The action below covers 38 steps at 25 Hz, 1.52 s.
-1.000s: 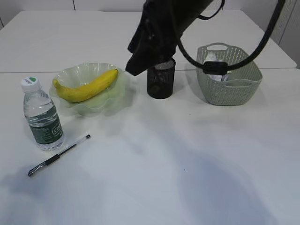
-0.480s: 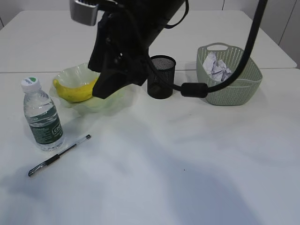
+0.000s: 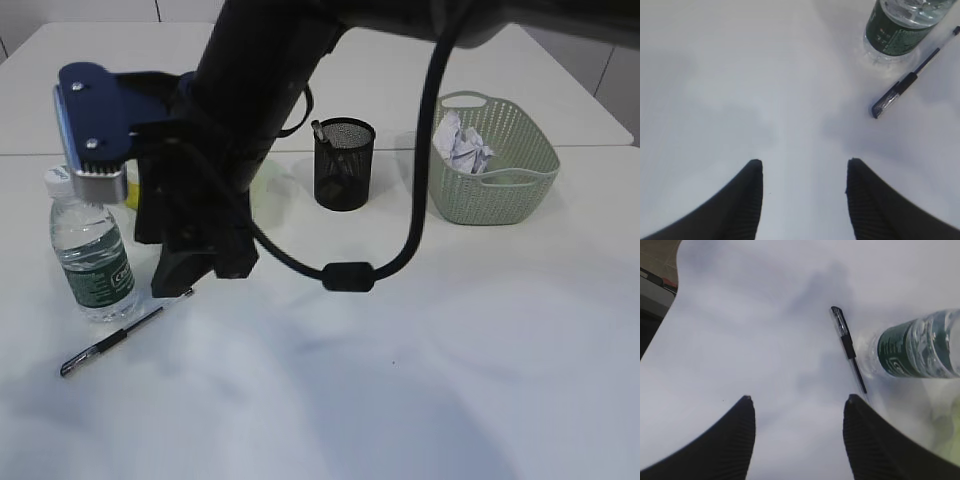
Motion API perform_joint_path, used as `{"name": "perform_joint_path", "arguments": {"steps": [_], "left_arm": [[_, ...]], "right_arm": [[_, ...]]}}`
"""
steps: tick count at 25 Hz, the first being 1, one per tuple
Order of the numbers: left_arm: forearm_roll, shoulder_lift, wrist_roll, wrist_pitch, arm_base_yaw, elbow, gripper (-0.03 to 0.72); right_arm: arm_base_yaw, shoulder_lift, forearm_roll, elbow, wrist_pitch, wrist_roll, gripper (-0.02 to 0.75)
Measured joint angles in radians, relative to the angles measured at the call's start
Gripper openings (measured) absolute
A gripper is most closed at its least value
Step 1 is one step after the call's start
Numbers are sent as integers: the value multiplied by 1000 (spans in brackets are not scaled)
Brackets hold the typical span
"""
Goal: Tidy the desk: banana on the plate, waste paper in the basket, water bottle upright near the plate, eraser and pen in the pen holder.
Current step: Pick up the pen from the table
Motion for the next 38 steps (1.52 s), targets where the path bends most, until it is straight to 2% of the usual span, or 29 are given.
{"name": "perform_joint_path", "arguments": {"steps": [4,12,18,21,30,38], "left_arm": [[2,0,0,0,0,0,382],[-29,0,12,1,0,0,382],[-201,42,218,-1,-47,0,382],[-248,115,276,-12,-74,0,382],[-256,283,308,-86,-189,-10,382],[-167,364,327,-136,-200,-32,382]], "right_arm": [[30,41,-2,0,-54,-11,418],[32,68,-31,0,-113,-13,398],[20,58,-91,0,-2,47,395],[-1,15,-100,0,28,81,395],[-104,-205,-108,0,45,203,400],[-167,-373,-130,0,55,231,407]]}}
